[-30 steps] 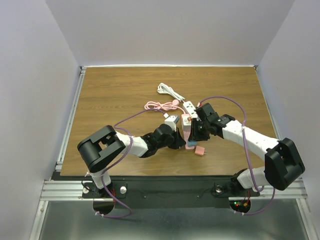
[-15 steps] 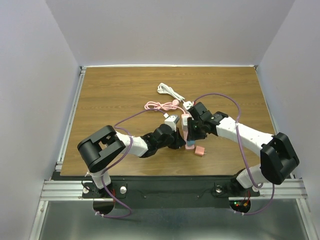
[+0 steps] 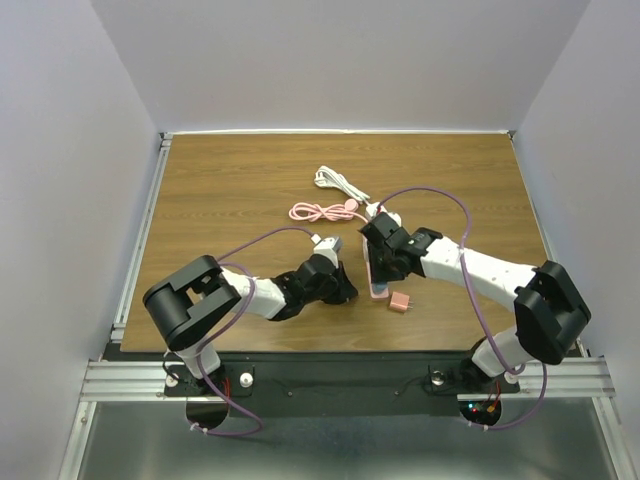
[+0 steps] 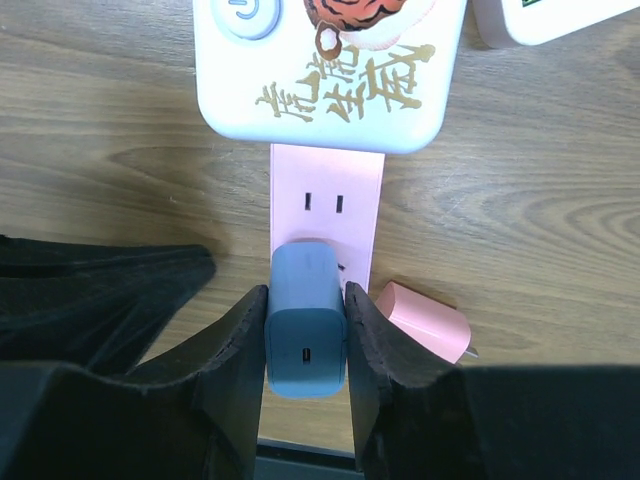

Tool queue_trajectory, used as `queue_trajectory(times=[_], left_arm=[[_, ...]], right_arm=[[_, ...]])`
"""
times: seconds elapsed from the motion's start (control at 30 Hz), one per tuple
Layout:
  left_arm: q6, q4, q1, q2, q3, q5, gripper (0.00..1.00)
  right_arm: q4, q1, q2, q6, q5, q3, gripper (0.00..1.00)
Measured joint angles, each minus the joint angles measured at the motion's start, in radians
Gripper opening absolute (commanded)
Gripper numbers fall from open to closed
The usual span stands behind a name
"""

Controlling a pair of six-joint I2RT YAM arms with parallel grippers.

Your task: Insert the plug

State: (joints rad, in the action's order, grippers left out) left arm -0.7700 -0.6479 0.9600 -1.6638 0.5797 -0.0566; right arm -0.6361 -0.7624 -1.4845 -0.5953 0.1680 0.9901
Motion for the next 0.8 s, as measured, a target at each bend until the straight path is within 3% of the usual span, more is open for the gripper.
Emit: queue_trajectory(times=[0.27,0.8], left_arm=[[-0.033,0.026,-0.013,0.073,-0.039,0.045,0.0],[-0.04,0.03,-0.022,0.076,-0.039,0.058,0.0]], right_arm=[[0.013,-0.018,-0.022,-0.023,0.039,0.0,0.0],[0.042,-0.064,-0.055,-0.05,0.129,-0.019,0.0]])
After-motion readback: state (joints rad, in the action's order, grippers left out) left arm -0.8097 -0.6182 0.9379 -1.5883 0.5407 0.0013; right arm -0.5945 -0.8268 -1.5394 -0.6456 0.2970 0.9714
